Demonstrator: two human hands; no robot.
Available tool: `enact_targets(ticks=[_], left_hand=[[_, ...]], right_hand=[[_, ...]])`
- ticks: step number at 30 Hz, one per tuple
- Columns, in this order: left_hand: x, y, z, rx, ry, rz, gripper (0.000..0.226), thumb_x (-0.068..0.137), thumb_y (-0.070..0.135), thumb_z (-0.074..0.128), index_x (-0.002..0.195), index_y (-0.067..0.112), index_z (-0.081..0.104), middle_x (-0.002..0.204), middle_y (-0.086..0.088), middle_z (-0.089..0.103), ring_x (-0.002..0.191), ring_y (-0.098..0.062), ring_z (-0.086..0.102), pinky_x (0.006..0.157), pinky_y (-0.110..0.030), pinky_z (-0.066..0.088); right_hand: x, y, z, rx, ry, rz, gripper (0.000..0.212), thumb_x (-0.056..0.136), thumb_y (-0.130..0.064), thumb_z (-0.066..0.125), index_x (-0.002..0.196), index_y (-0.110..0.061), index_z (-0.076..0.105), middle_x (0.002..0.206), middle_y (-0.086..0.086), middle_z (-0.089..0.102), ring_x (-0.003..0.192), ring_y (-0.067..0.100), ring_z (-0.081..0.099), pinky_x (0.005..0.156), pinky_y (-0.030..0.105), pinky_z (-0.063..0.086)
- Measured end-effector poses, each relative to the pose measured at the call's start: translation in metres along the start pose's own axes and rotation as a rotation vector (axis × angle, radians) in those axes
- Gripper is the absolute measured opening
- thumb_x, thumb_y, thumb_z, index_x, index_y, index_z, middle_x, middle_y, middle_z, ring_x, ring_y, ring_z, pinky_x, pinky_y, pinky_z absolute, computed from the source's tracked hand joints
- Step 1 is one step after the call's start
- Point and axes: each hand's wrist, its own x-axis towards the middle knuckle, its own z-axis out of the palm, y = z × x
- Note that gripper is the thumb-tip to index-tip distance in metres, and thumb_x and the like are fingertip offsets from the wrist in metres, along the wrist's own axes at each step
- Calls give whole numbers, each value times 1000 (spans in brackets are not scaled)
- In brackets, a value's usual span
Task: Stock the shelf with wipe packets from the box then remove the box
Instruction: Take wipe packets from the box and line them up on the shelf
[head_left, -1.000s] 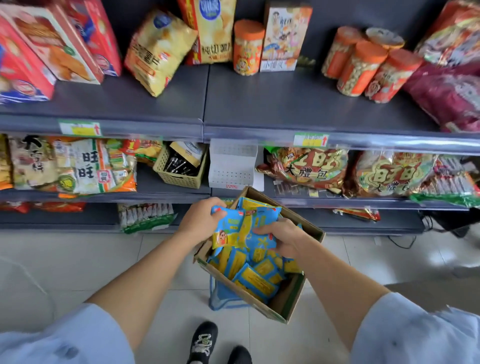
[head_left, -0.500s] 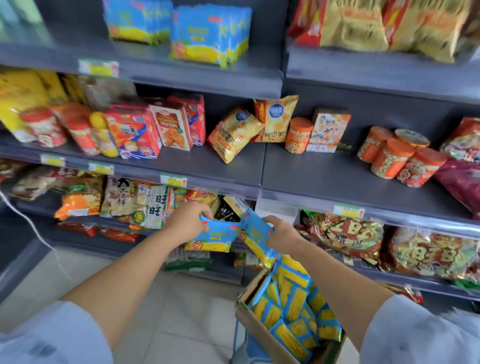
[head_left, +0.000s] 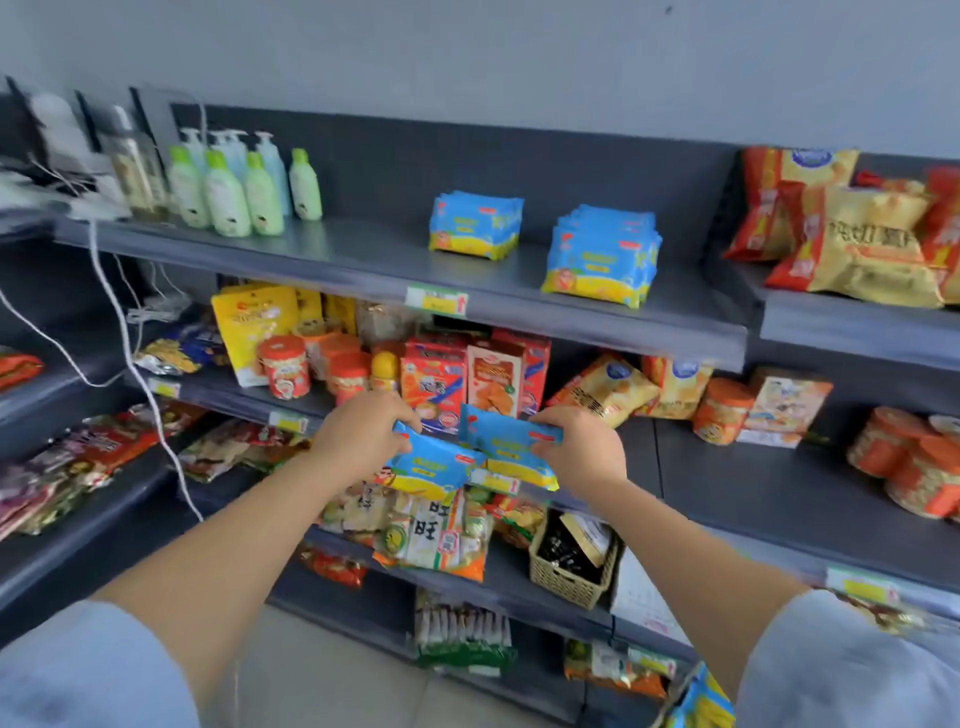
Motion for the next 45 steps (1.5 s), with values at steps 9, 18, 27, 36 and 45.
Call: enact_targets(ticks=[9,18,27,36,45], left_hand=[[29,-57,-74,-2,118,82,18,84,15,71,102,19,72,94,2,58,87,-19,54,71,-29,37],[99,-80,-130,-185,251,89,15,78,11,77,92,15,74,76,13,54,66,-6,49,59,-22,35],[196,-72,-159,-386,258,124,17,77,2,75,86,15,71,72,-8,66,68,-19,67,62,-30,59],[276,-71,-148,-460,187,151,17,78,1,75,89,13,71,71,3,65,65,-7,65,60,-22,56],[330,-72,-131,-477,81,195,17,78,1,74,91,12,71,69,7,62,64,-9,63,61,-24,57]], right_hand=[[67,-94,-7,85,174,-171,24,82,-16,73,106,-14,69,106,3,61,98,22,56,80,26,40],[163,-139,-19,159,330,-265,23,83,-20,73,105,-17,71,109,1,64,98,18,57,81,24,43],[265,-135,-32,146,345,-231,24,84,-20,71,108,-18,71,114,3,65,104,19,58,91,30,46],[317,-113,-33,102,308,-93,34,87,1,56,115,-14,68,122,6,61,107,23,58,89,32,50],[353,-100,-20,130,323,24,34,87,6,53,117,-11,60,123,9,57,112,25,59,94,37,50]])
